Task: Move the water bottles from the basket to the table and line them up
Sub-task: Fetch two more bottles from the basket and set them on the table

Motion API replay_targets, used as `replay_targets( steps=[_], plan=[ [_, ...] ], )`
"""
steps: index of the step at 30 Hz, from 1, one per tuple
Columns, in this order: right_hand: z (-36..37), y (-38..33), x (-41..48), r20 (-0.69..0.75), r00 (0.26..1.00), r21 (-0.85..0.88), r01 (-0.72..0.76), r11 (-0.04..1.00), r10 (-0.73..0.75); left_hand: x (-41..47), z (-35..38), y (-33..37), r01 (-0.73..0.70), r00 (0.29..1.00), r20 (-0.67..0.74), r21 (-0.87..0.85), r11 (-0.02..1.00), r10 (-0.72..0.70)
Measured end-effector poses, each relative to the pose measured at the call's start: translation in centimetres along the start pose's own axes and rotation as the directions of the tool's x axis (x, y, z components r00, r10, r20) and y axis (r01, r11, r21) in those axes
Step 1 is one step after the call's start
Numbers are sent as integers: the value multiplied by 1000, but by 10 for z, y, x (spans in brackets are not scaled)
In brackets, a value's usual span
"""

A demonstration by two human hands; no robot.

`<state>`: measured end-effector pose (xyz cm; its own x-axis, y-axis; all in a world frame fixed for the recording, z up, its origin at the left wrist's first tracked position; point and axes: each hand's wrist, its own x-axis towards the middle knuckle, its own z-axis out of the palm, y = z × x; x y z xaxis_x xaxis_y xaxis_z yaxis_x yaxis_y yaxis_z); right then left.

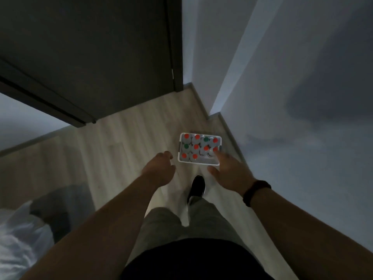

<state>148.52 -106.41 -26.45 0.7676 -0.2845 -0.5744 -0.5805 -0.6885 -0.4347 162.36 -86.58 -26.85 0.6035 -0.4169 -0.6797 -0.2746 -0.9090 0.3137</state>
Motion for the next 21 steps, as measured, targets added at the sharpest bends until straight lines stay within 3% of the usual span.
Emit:
replay_targets(
  steps=[10,15,21],
  plan=[
    [71,51,135,257,957,-29,-130,991,133,153,65,-37,-50,968,248,110,993,21],
    [137,88,199,291,935,-4,-212,977,204,244,113,-60,-183,920,384,240,953,80],
    [206,127,278,269,938,-24,-220,975,219,335,172,-76,-272,889,438,274,923,132]
  ],
)
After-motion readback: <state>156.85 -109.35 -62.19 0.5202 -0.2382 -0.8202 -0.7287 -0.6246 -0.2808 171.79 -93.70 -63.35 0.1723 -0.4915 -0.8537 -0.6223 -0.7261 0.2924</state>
